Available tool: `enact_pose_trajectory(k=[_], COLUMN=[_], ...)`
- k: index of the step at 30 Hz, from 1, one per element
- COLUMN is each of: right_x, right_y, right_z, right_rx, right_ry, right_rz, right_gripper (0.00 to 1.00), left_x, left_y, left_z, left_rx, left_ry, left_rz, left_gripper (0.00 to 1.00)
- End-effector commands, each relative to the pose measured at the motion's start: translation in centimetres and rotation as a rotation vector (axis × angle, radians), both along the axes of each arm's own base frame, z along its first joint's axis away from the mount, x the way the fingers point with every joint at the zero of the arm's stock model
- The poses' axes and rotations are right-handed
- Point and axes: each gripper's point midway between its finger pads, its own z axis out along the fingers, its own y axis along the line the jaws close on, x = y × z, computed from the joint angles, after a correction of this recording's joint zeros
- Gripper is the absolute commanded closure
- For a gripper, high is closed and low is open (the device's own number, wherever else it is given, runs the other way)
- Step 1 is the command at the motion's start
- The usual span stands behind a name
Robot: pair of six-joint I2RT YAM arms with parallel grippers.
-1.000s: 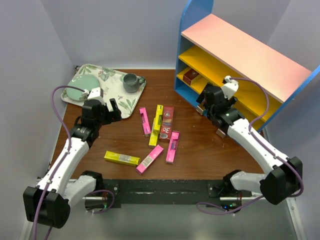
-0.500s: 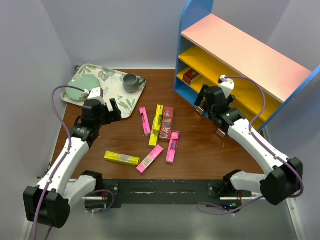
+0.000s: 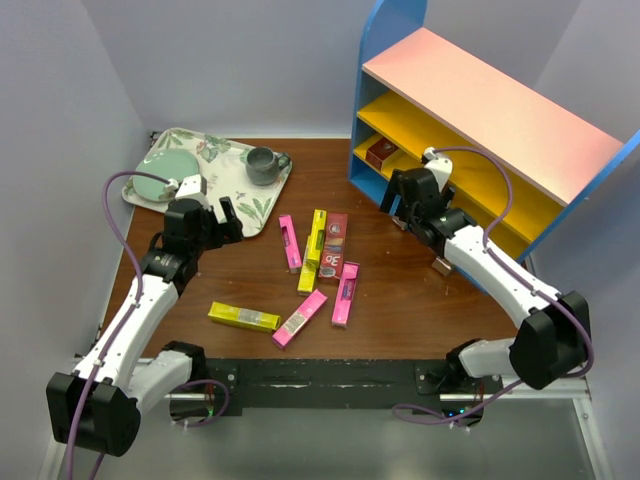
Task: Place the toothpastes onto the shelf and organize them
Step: Place the toothpaste on the shelf.
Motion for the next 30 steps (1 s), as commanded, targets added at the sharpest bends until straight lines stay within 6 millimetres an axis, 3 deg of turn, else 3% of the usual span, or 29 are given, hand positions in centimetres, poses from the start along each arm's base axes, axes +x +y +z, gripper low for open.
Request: enact_pose_trajectory(k=[1, 9, 15, 22, 26, 30], right_x=[0.3, -2.5, -4.1, -3.4, -2.2, -0.7], right_y=[0.3, 2.8, 6.1, 7.4, 7.1, 5.5], right_z=[3.5, 4.7, 5.0, 3.7, 2.3, 2.1], right_rx=[0.030, 0.057, 0.060, -0.017, -0.086, -0.196], right_ry=[-0.081, -0.057, -0.048, 0.018, 0.058, 0.050], right_rz=[0.026, 0.278, 0.534, 0.630, 0.624, 0.565], right_gripper=[0.02, 0.02, 0.02, 0.02, 0.02, 0.02], left_x=[0.8, 0.9, 0.9, 0.9, 0.9, 1.0], left_y=[-0.1, -0.1, -0.1, 0.0, 0.0, 0.0], left_z=[2.0, 1.9, 1.9, 1.8, 1.6, 1.7], left_rx=[-0.026, -0.027, -0.028, -0.025, -0.024, -0.024], left_ry=[-0.055, -0.053, -0.053, -0.049, -0.043, -0.044], left_rz=[0.008, 0.008, 0.007, 0.009, 0.009, 0.011], left_gripper=[0.00, 0.00, 0.00, 0.00, 0.00, 0.00])
